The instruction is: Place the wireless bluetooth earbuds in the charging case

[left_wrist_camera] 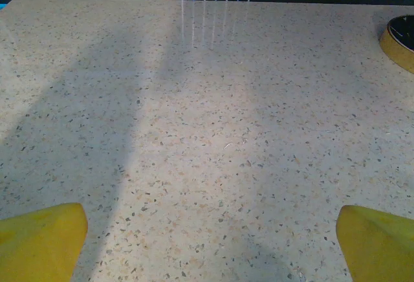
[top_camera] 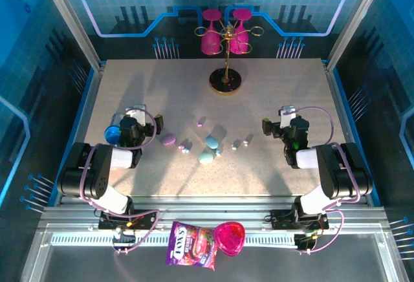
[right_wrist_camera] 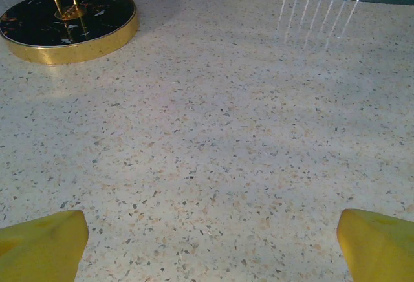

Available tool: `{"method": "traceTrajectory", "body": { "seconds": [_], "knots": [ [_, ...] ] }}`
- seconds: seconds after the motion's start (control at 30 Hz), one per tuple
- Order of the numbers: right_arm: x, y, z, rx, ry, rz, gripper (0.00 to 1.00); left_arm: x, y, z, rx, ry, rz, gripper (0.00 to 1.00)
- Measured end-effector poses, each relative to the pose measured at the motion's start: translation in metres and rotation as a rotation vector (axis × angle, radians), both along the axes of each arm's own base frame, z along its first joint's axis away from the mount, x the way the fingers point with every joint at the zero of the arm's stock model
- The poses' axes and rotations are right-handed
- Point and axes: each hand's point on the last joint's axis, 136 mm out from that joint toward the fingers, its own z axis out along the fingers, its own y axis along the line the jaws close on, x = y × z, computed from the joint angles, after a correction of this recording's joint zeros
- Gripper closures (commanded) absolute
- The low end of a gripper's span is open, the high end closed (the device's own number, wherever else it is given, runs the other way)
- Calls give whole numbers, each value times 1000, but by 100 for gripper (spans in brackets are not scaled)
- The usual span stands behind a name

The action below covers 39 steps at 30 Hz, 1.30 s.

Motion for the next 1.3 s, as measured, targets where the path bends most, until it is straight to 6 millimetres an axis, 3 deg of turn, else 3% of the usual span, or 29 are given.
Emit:
{"method": "traceTrajectory", "body": {
  "seconds": [1.07, 1.17, 1.3],
  "knots": [
    [0, 0, 0, -1, -2, 0, 0, 0, 0, 1, 0, -4, 0, 1],
    [-1, 1, 7, -4, -13, 5, 0, -5, -2, 6, 4, -20, -3, 1],
    [-5, 7, 38, -17, -78, 28, 0, -14, -15, 31, 30, -76, -34, 1]
  ]
}}
